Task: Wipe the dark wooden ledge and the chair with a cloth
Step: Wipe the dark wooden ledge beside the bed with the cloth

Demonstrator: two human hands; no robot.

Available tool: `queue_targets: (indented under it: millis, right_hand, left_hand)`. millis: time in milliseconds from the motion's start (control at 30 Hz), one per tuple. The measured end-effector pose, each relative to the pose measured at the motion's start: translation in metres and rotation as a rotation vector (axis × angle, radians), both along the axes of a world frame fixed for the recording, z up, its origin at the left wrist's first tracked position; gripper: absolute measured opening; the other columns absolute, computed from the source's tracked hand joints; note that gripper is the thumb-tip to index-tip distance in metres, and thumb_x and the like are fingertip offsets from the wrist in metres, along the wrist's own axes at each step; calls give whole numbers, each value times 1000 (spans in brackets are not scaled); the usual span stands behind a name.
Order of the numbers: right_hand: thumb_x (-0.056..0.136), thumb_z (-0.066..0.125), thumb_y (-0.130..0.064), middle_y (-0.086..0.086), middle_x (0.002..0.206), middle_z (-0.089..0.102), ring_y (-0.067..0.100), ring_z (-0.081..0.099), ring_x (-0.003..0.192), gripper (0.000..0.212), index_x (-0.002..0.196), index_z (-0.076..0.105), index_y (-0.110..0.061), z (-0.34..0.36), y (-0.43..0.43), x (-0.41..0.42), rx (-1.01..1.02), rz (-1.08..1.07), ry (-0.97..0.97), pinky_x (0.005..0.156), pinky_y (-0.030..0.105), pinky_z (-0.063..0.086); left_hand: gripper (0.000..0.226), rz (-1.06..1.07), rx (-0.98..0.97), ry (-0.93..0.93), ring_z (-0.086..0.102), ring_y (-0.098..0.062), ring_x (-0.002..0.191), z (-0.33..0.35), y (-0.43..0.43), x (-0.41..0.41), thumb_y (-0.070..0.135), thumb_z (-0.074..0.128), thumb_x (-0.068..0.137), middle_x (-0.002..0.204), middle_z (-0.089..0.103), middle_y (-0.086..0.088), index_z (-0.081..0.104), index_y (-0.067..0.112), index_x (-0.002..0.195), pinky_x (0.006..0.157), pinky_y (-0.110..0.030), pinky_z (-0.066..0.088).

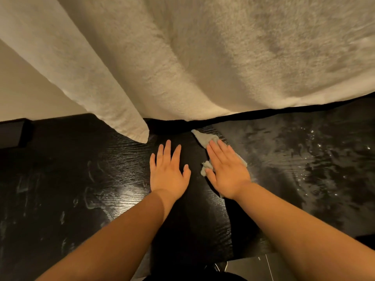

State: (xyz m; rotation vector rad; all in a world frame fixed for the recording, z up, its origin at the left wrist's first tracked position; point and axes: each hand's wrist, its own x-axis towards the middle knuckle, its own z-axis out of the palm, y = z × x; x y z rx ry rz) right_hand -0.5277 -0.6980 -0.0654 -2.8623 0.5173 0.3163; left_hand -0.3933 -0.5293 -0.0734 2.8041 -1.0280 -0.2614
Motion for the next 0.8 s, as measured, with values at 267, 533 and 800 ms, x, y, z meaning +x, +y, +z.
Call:
queue_targets:
  millis: [267, 533, 800]
  right_hand:
    - [98, 18, -53, 13, 169, 21, 33, 13, 157, 78, 163, 22, -9, -4, -51, 79, -50, -210, 2, 129, 47, 7]
    - [102, 26, -53, 12, 173, 8, 29, 1, 160, 77, 164, 15, -7, -3, -13, -2, -56, -173, 2, 129, 48, 9]
    - [98, 14, -55, 15, 170, 17, 34, 12, 157, 82, 164, 18, -7, -2, -65, 58, -82, -299, 27, 129, 48, 7]
  left_hand:
    - [73, -18, 17, -8, 4, -29, 162, -1, -2, 0, 53, 35, 98, 176, 10, -7, 23, 27, 166, 130, -55, 8]
    - [73, -16, 32, -13, 5, -29, 161, 1, -3, 1, 53, 35, 98, 175, 10, -7, 24, 27, 165, 130, -55, 8]
    - [73, -20, 8, -19, 7, -30, 161, -1, -1, 0, 53, 35, 97, 175, 14, -8, 28, 26, 164, 130, -55, 8]
